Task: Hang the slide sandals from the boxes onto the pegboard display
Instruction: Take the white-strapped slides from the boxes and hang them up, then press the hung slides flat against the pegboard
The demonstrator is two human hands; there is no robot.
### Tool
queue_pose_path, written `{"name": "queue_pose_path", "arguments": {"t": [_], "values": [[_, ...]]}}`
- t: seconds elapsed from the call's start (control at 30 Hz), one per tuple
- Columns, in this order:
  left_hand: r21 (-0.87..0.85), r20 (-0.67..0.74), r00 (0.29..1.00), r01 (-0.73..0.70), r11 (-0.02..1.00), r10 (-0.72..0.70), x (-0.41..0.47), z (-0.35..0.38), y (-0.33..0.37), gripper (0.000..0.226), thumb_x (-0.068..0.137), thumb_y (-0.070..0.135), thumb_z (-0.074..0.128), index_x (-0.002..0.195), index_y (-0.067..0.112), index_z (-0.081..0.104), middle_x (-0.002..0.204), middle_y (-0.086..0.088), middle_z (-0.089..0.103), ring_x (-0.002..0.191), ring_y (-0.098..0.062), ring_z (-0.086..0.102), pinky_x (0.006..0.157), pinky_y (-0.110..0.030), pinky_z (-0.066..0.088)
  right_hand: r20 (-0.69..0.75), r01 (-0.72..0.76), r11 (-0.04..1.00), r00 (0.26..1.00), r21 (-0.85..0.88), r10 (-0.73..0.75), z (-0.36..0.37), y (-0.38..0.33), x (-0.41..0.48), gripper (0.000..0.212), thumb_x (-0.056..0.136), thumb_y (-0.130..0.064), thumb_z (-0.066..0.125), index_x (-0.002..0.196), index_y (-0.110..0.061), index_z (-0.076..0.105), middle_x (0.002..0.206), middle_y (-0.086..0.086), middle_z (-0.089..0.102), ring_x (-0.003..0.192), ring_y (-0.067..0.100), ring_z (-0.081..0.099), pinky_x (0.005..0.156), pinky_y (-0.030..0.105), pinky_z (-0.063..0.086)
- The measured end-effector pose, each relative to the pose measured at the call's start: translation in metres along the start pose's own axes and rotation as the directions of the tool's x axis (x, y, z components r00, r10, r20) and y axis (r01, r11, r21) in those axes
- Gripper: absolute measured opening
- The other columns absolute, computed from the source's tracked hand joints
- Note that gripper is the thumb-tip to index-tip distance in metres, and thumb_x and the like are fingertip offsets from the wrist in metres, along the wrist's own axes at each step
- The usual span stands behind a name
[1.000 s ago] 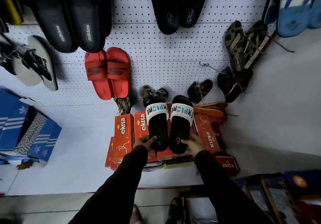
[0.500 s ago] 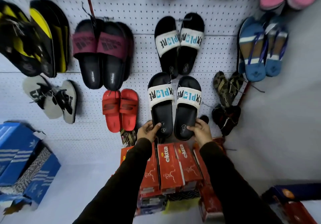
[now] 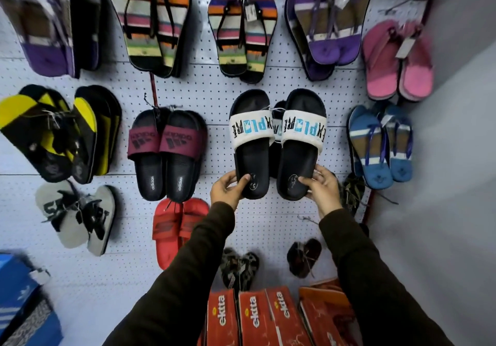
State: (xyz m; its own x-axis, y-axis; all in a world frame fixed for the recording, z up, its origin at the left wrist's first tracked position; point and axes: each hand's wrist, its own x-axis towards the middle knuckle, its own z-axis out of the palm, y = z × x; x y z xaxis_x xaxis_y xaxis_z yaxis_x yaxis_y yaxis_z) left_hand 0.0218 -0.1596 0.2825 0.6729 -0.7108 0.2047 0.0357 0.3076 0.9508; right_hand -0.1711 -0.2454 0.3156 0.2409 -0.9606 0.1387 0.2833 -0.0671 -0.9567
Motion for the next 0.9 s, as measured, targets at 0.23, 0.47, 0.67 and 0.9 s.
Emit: {"name": "queue_pose_path", "arguments": {"t": [0.23, 0.47, 0.67, 0.9], "values": [[0.014, 0.008, 1.0, 0.013, 1.0, -0.013, 0.032, 0.023, 0.013, 0.04, 0.083, 0.016, 0.072, 0.118, -0.002, 0.063, 0.106, -0.013, 0.066, 0.084, -0.025, 0.065, 0.062, -0.027, 0.058, 0.003, -0.026, 0.999, 1.0, -0.026, 0.026, -0.006, -0.015, 0.041, 0.056, 0.087, 0.013, 0.057, 0.139, -0.004, 0.049, 0.134, 0.021, 0.063, 0.122, 0.041, 0.062, 0.103, 0.056, 0.05], [-0.002, -0.035, 0.993, 0.117, 0.993, -0.117, 0.04, 0.03, -0.023, 0.041, 0.084, 0.011, 0.07, 0.12, -0.006, 0.06, 0.105, -0.015, 0.064, 0.086, -0.026, 0.062, 0.048, -0.018, 0.056, 0.022, -0.135, 0.99, 0.99, -0.048, 0.137, -0.012, 0.018, 0.063, 0.059, 0.087, 0.015, 0.056, 0.142, -0.003, 0.046, 0.138, 0.02, 0.061, 0.123, 0.04, 0.061, 0.097, 0.052, 0.051], [0.011, -0.064, 0.992, 0.111, 0.994, -0.11, 0.043, 0.034, -0.045, 0.039, 0.084, 0.011, 0.07, 0.119, -0.002, 0.058, 0.118, -0.023, 0.065, 0.083, -0.026, 0.063, 0.067, -0.032, 0.059, 0.036, -0.091, 0.994, 0.995, -0.059, 0.093, -0.009, 0.044, 0.076, 0.058, 0.088, 0.012, 0.06, 0.141, -0.003, 0.044, 0.14, 0.023, 0.058, 0.127, 0.04, 0.058, 0.104, 0.052, 0.049], [0.625, 0.017, 0.793, -0.484, 0.613, 0.609, 0.056, 0.051, -0.03, 0.064, 0.094, 0.039, 0.048, 0.151, 0.025, 0.022, 0.16, -0.002, 0.018, 0.149, -0.017, 0.016, 0.119, -0.03, 0.017, 0.18, 0.602, 0.541, 0.749, -0.588, -0.637, 0.0, 0.039, 0.094, 0.077, 0.097, -0.046, 0.049, 0.16, -0.031, 0.007, 0.167, -0.014, -0.005, 0.156, 0.018, 0.012, 0.119, 0.036, 0.025]]}}
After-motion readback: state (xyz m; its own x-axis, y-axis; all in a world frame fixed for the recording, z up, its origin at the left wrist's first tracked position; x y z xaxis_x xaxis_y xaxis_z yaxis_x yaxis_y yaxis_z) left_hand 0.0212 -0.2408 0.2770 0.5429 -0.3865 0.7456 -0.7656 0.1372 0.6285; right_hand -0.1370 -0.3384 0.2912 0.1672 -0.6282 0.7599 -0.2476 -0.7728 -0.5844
